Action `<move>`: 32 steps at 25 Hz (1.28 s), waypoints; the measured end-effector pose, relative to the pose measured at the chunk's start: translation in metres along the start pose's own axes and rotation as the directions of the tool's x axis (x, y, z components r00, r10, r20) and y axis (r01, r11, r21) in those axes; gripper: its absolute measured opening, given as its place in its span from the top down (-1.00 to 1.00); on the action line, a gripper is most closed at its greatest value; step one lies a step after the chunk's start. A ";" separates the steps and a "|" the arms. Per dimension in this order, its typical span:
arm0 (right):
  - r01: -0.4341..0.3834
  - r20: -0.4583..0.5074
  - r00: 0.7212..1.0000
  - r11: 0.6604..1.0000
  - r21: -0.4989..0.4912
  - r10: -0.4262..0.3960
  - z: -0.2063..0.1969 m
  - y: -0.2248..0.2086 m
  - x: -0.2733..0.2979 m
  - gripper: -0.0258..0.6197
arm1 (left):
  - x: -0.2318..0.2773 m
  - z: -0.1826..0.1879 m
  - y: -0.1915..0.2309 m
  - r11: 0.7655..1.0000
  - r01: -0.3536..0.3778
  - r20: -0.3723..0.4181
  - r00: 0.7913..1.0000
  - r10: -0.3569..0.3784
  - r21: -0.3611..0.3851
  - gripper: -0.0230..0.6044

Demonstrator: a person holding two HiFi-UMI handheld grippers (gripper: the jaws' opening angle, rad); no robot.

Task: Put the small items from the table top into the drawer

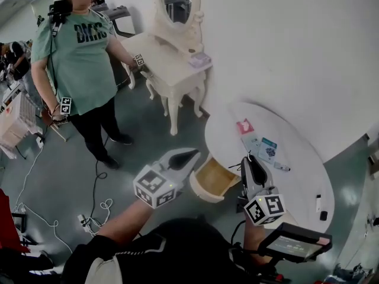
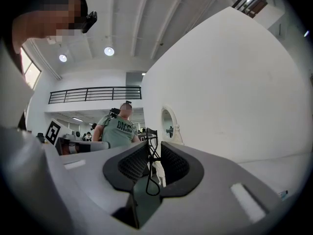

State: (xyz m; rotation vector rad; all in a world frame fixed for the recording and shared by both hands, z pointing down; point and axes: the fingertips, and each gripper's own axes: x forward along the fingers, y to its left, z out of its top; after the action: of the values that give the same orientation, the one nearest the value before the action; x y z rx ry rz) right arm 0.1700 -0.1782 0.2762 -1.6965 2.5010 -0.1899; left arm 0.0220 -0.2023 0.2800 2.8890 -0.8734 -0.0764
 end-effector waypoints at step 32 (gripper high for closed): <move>-0.205 -0.129 0.970 0.979 0.014 0.205 -0.056 -0.066 0.082 0.67 | 0.079 -0.046 0.046 0.991 -0.134 -0.069 0.989 0.133 -0.016 0.93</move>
State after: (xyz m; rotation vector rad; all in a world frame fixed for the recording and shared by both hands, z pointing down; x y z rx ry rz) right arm 0.1910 -0.2768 0.3406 -1.4547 2.7485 -0.2905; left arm 0.0666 -0.2793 0.3303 2.7878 -1.0446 0.0247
